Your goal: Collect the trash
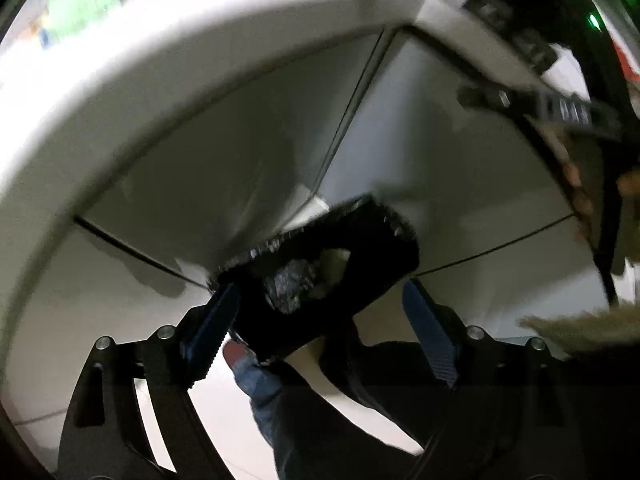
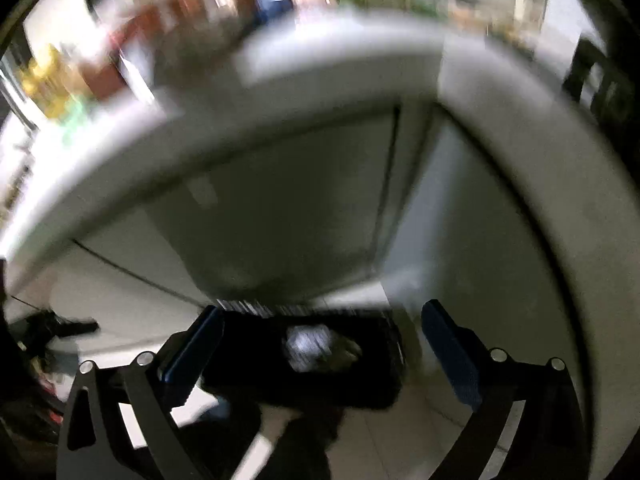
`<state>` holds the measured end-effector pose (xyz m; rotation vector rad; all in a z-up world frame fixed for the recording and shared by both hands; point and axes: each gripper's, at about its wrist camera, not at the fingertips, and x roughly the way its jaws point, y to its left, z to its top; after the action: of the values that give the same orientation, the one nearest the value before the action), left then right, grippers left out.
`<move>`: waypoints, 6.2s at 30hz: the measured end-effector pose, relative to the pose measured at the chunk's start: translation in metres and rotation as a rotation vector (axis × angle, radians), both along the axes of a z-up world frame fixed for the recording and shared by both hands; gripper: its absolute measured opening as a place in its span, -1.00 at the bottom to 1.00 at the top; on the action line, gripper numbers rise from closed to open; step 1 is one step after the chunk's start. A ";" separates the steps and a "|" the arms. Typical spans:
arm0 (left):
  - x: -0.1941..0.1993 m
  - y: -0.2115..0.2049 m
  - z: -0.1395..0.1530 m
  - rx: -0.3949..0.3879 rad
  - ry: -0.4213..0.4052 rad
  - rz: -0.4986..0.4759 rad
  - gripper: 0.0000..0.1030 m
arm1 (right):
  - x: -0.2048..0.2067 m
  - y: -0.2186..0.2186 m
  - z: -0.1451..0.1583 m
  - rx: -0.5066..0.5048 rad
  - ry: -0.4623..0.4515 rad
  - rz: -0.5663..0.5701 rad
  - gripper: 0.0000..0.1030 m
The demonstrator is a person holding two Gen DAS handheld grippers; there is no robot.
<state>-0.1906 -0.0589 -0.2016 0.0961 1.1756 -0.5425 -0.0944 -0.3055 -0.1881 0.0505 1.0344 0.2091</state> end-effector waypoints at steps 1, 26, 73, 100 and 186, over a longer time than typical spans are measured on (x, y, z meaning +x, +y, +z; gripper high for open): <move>0.001 0.003 0.013 0.003 -0.032 0.004 0.62 | 0.001 0.003 0.020 0.022 -0.049 0.013 0.90; 0.067 0.152 0.124 0.010 -0.304 0.506 0.76 | 0.248 0.140 0.091 0.320 -0.011 -0.034 0.90; 0.333 0.065 0.064 0.388 -0.463 0.193 0.73 | 0.145 0.090 0.162 0.515 -0.135 -0.076 -0.59; 0.100 0.066 0.180 -0.007 -0.512 0.166 0.21 | 0.028 0.048 0.163 0.489 -0.096 0.043 -0.59; 0.276 0.149 0.138 -0.191 -0.293 0.430 0.77 | 0.200 0.075 0.162 0.755 -0.001 -0.037 -0.99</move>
<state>0.0854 0.0898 -0.0636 -0.2308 0.8206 -0.2461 0.1060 -0.2305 -0.0265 0.7509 0.9042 0.5558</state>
